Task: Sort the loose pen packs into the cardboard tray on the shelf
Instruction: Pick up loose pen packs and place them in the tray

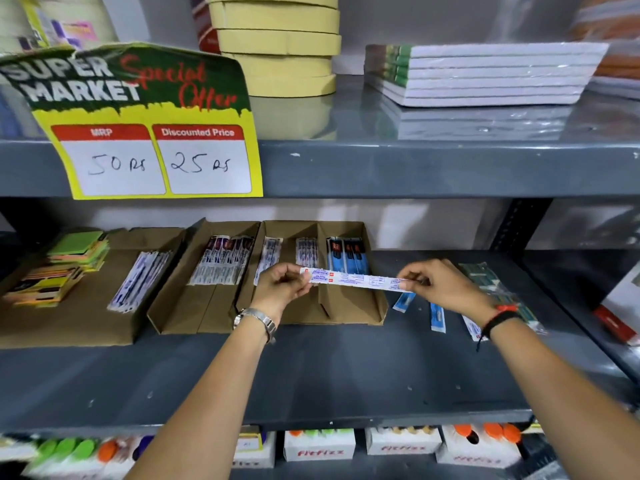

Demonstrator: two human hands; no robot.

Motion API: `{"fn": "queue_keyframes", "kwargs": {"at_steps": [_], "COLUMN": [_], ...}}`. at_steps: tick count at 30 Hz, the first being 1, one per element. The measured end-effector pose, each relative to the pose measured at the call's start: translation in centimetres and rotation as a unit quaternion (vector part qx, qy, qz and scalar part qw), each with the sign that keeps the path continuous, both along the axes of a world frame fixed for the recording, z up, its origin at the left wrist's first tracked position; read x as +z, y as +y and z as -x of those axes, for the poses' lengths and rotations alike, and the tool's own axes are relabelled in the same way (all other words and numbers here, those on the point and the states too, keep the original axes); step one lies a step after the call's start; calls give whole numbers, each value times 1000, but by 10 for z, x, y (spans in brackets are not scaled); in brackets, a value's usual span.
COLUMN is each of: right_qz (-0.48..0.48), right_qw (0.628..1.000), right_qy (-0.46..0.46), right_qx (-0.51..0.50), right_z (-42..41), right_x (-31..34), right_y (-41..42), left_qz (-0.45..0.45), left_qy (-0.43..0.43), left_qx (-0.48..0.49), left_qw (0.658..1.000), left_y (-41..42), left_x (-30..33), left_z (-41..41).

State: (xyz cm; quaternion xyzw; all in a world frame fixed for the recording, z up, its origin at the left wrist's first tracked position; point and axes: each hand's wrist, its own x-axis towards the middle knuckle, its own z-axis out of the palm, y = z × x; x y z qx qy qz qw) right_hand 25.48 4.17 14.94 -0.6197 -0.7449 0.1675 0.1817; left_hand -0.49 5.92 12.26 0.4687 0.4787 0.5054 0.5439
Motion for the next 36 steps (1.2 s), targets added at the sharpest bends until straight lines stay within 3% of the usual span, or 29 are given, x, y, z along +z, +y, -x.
{"fn": "queue_keyframes", "kwargs": {"at_steps": [2, 4, 7, 9, 11, 14, 18, 25, 32, 36], "right_qz": [16, 35, 95, 133, 149, 130, 120, 90, 168, 182], "right_qw": [1000, 992, 926, 865, 828, 816, 817, 873, 910, 950], "right_qy": [21, 109, 349, 468, 528, 548, 530, 403, 302, 198], "right_qx": [-14, -52, -111, -119, -118, -132, -192, -258, -228, -161], "right_z": [5, 11, 39, 68, 101, 145, 185, 219, 228, 227], "right_x": [-6, -13, -22, -24, -25, -31, -47, -80, -83, -80], "right_y": [2, 4, 7, 12, 21, 43, 80, 111, 124, 118], "left_qz": [-27, -72, -99, -141, -160, -179, -138, -128, -132, -129], "left_qy": [34, 210, 523, 614, 640, 615, 596, 585, 583, 579], "left_qx": [19, 46, 2, -29, -54, -34, -38, -41, -32, -27], "left_qw": [999, 974, 847, 776, 750, 767, 790, 800, 801, 804], "left_y": [-3, -7, -13, -16, -22, -27, -23, -19, -20, -19], "left_x": [-4, -15, -53, -79, -98, -114, -129, -132, -134, -135], "left_z": [1, 8, 32, 42, 49, 57, 63, 65, 64, 65]}}
